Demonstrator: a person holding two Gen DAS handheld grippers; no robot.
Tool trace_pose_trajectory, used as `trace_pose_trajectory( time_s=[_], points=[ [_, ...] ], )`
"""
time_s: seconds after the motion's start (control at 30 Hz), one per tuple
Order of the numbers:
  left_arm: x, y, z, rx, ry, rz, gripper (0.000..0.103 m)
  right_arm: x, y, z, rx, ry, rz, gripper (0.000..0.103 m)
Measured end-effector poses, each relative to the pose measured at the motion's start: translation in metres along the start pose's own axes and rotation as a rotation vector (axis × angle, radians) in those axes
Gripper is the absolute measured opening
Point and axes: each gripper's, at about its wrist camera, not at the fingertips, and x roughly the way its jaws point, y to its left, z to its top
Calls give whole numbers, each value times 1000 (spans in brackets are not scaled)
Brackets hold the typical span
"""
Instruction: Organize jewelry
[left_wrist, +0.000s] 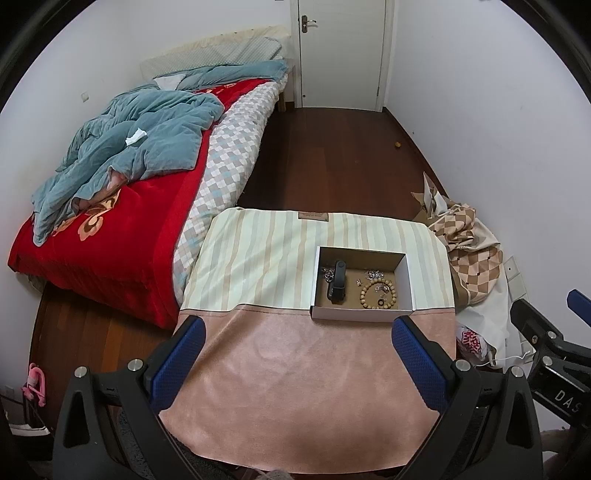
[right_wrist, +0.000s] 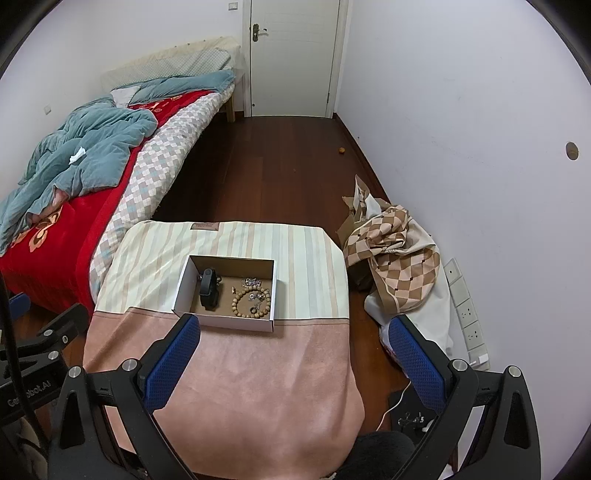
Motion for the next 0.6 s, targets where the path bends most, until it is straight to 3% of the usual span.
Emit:
trace_pose_trajectory(
  time_s=[0.6],
  points=[
    [-5, -7, 5, 3, 1, -10, 103, 1, -1, -1, 1, 4, 11, 103]
  ],
)
